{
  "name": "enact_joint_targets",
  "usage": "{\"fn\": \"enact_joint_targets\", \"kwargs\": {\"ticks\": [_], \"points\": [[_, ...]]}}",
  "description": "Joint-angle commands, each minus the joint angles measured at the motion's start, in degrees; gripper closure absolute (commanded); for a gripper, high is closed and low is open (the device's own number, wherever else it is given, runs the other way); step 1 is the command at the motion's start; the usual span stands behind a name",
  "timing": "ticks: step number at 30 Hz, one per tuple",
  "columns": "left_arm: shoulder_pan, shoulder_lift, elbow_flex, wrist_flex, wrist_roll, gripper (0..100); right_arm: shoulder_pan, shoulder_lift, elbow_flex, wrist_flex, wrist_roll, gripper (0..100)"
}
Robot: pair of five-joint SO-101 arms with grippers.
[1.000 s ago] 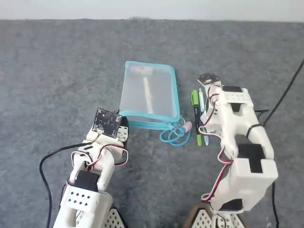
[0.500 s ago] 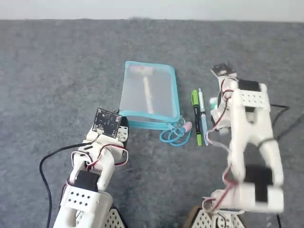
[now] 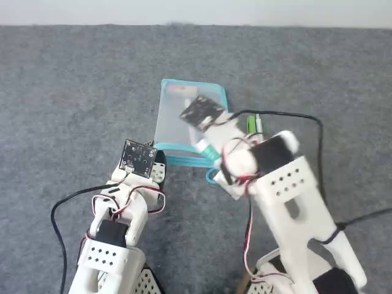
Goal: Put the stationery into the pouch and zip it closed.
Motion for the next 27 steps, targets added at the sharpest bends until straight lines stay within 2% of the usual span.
{"fn": "enact_joint_targets", "kwargs": {"ticks": [1, 10, 14, 17, 23, 27], "points": [[0.1, 0.0, -2.9, -0.3, 0.8, 99, -3.6, 5.1, -3.2, 0.0, -0.4, 99.1], [0.2, 0.0, -2.9, -0.4, 0.7, 99, -5.0, 14.7, -9.7, 0.6, -0.5, 99.1], [4.1, -0.1, -2.9, -0.1, 0.4, 99, -4.5, 19.3, -13.2, 0.7, -1.2, 99.1], [6.5, -0.1, -2.6, 0.0, 0.4, 99, -2.9, 24.0, -16.8, 1.4, -4.7, 99.1], [7.0, -0.1, -2.3, -0.1, -1.4, 99, 3.1, 30.3, -26.1, 1.8, -9.9, 99.1], [8.1, -0.1, -2.3, -0.1, -1.9, 99, 3.0, 30.4, -31.1, 1.3, -11.6, 99.0]]}}
